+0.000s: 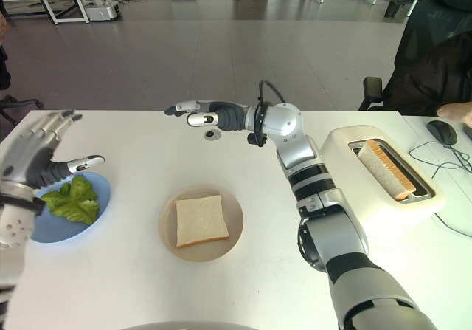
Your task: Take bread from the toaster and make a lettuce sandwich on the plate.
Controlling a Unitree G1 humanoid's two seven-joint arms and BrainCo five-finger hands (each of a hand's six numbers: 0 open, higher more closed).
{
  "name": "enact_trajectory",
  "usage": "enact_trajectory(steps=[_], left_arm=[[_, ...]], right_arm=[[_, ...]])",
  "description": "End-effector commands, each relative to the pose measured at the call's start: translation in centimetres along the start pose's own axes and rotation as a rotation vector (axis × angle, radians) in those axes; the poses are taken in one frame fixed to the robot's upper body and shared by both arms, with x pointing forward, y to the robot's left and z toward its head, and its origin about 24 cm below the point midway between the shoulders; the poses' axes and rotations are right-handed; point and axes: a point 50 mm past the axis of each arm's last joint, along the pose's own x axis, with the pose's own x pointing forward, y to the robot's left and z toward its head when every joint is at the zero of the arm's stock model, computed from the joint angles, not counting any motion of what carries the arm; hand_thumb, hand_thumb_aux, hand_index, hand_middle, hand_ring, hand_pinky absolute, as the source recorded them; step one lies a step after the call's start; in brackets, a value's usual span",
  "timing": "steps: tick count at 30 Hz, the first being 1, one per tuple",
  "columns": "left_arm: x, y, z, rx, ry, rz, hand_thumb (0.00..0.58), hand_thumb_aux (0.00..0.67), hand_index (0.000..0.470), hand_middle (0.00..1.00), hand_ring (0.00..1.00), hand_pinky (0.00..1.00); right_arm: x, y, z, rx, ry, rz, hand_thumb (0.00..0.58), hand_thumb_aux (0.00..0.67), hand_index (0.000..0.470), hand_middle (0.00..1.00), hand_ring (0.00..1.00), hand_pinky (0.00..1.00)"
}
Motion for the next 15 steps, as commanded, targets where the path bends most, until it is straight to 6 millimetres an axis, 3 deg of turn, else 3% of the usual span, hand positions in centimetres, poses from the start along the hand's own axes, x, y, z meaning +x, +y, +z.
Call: enact_trajectory(steps=[1,8,15], left_arm=[[0.7,-0.6,-4.3,0.411,0.081,-0.225,0.000,0.000,0.000,0.00,0.00,0.00],[0.2,-4.9,-9.0,0.514,0.086,-0.470,0.000,0.000,0.000,0.00,0.00,0.00],[-1.4,-10.3,-8.7,0.348,0.031,-0.574,0.000,0.000,0.000,0.00,0.00,0.00]], right_arm=[[-1.0,-0.2,0.1,0.022,-0.005,-0.026,0.000,0.000,0.000,0.00,0.00,0.00],[-1.4,0.5,0.2,0.067,-0.006,-0.031,0.000,0.000,0.000,0.00,0.00,0.00],[-1.3,0.4,0.4,0.049,0.005,-0.031,0.000,0.000,0.000,0.00,0.00,0.00]])
